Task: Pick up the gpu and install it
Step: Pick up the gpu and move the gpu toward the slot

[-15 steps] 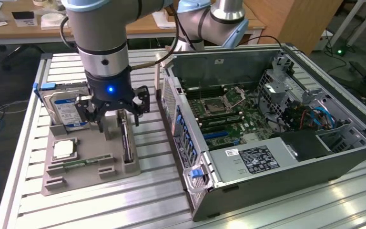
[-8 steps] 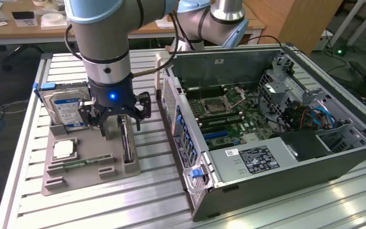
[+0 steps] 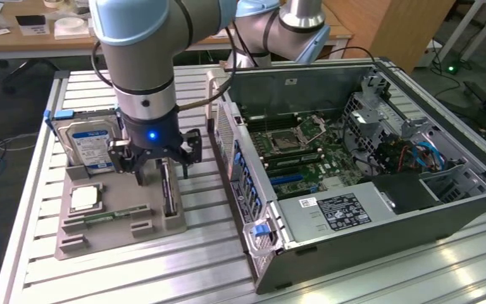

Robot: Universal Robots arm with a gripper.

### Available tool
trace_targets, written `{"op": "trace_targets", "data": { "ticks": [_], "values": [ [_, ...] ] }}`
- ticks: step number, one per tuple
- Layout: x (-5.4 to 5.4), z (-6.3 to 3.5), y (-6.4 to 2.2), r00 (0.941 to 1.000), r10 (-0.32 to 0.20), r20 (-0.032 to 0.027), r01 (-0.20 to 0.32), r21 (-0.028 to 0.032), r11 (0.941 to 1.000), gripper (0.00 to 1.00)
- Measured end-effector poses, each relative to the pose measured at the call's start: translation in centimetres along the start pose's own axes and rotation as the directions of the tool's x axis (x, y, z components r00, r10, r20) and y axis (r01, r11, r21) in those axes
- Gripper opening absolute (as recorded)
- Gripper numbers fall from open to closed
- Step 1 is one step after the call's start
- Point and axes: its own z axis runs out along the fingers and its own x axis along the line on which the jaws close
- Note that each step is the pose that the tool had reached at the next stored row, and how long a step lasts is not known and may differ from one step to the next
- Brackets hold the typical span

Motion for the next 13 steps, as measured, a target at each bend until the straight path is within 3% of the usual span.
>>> {"op": "trace_targets", "data": {
  "ticks": [7, 9, 13],
  "values": [
    [0.0, 1.28, -0.04, 1.0000, 0.000, 0.0001, 0.000, -0.0001, 1.0000, 0.84],
    [0.0, 1.56, -0.04, 1.0000, 0.000, 0.0003, 0.000, 0.0040, 1.0000, 0.84],
    [0.0, 2.28, -0.05, 1.0000, 0.000, 0.0003, 0.000, 0.0044, 1.0000, 0.84]
  ]
}}
